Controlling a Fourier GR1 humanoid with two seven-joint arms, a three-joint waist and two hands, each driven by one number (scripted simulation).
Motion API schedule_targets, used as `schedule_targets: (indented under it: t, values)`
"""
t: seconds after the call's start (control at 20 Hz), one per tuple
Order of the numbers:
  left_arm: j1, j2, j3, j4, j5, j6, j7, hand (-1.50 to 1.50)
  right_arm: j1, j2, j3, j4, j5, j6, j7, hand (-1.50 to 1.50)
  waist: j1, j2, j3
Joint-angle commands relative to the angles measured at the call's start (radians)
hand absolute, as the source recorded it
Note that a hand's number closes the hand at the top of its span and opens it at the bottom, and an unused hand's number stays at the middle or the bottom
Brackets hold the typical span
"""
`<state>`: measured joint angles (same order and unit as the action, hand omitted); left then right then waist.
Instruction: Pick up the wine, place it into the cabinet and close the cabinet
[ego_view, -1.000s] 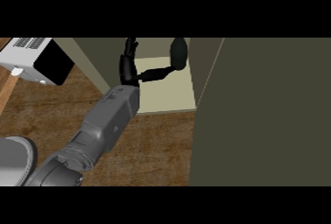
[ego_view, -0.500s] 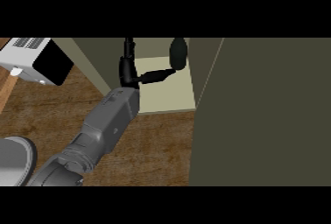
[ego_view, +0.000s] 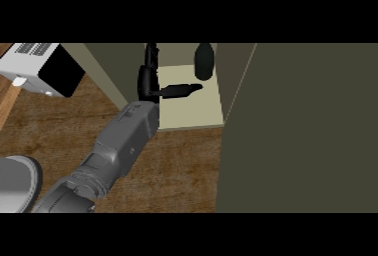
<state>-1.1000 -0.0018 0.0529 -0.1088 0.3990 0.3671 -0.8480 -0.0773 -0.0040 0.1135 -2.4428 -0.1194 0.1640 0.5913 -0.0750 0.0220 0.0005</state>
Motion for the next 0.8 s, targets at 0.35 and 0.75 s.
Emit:
schedule_targets:
  t: [0.35,0.75]
  values:
    - [0.080,0.002,0.009,-0.008,0.058,-0.113,-0.045,-1.50,0.052,-0.028,0.015,-0.086,-0.047,0.006,0.032,-1.50,0.011,-0.009,-0.001]
    - [0.079,0.002,-0.052,-0.039,0.151,-0.133,-0.023,-1.50,0.017,-0.009,0.036,-0.021,-0.010,-0.010,0.001,-1.50,0.015,-0.016,-0.001]
